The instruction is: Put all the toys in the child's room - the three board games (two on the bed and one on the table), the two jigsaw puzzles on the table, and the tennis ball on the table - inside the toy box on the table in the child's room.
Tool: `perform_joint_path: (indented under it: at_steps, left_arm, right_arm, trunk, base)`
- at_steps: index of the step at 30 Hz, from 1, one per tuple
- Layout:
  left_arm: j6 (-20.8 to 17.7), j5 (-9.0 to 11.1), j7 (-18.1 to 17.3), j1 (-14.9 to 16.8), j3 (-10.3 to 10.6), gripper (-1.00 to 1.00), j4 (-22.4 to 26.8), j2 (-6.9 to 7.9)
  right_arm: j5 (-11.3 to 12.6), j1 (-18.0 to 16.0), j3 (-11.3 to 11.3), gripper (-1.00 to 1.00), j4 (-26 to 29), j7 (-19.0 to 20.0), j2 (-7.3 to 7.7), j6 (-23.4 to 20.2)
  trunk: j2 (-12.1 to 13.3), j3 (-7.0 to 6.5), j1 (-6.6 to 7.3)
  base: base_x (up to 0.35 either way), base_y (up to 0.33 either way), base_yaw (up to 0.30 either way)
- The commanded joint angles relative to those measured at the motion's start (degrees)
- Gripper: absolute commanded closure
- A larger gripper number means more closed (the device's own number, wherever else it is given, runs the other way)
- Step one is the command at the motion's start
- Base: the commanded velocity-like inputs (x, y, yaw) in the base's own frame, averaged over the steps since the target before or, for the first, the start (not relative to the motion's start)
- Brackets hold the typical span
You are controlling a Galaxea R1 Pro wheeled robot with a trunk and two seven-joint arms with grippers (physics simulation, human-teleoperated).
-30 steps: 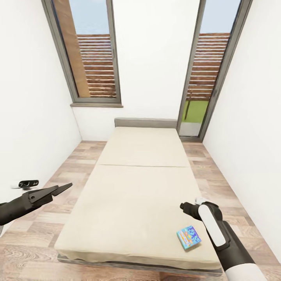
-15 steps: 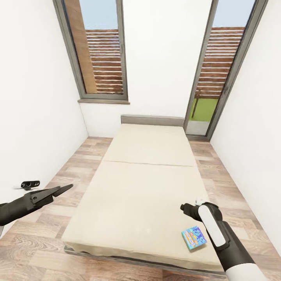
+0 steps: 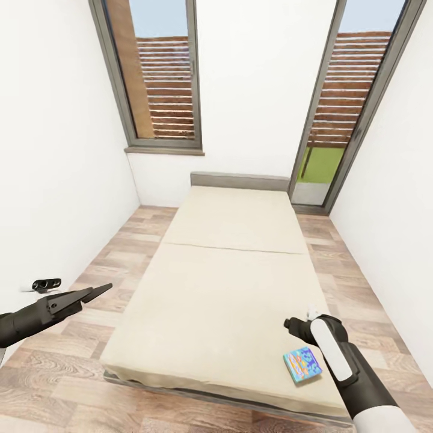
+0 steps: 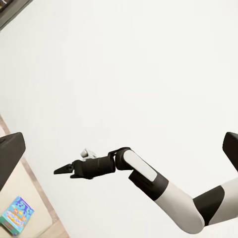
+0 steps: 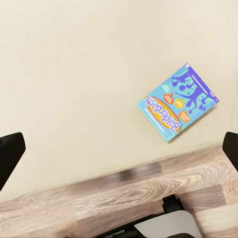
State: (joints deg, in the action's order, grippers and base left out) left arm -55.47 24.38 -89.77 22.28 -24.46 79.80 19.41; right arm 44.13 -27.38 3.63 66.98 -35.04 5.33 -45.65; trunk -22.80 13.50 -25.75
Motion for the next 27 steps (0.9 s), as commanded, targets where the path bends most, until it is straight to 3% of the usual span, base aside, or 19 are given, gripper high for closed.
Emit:
perform_joint_path:
  at_steps: [1,27]
  left_arm:
    - [-0.54,-0.06,-0.23,0.04,-0.02,-1.00,0.01,0.01]
    - [-0.43,0.04,-0.23,0.04,-0.06,-1.00,-0.07,-0.08]
  right_arm:
    - [0.54,-0.07,0.16,-1.00,0.04,-0.58,0.12,-0.06]
    - [0.43,-0.04,0.26,-1.00,0.00,-0.55,0.05,0.03]
  trunk:
    - [-0.12,0.21,-0.03]
    - [-0.12,1.97,-0.03]
  base:
    - [0.000,0.000,-0.057]
    - [0.044,-0.042,-0.078]
